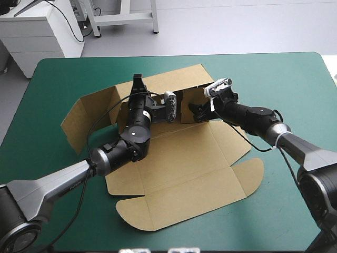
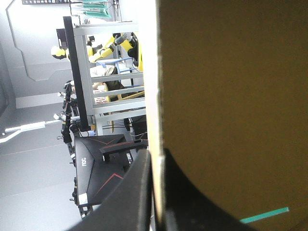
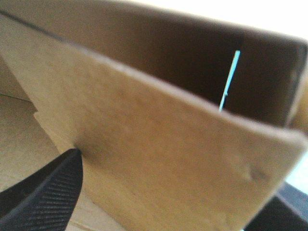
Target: Fold the box
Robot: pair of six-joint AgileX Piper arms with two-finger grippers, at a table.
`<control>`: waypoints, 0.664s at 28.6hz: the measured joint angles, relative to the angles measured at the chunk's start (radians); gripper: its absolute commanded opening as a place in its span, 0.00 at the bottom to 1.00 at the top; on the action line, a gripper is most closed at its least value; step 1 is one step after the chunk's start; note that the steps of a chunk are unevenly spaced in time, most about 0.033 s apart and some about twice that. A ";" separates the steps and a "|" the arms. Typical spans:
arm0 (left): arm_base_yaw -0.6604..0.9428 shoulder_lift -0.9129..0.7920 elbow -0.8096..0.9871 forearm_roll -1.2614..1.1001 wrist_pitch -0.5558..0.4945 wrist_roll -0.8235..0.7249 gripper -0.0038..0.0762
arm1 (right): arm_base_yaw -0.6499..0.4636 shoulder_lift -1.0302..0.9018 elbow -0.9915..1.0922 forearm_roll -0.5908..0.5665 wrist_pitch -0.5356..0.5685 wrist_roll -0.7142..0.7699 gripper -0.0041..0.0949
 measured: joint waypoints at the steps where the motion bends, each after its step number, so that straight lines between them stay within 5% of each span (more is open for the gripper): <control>1: 0.000 0.000 0.000 0.000 -0.001 0.000 0.04 | 0.001 0.005 -0.009 0.000 0.000 -0.003 0.82; 7: 0.000 0.000 0.000 0.000 -0.004 0.000 0.04 | 0.001 0.058 -0.047 0.000 -0.002 0.024 0.76; 9: 0.000 0.000 0.000 0.000 -0.005 0.000 0.04 | 0.001 0.064 -0.047 0.000 -0.013 0.045 0.61; 13: 0.000 0.000 0.000 0.000 -0.008 0.000 0.04 | 0.001 0.064 -0.049 0.000 -0.052 0.077 0.03; 19: 0.000 0.000 0.000 0.007 -0.008 0.000 0.04 | -0.006 0.064 -0.049 -0.024 -0.089 0.101 0.03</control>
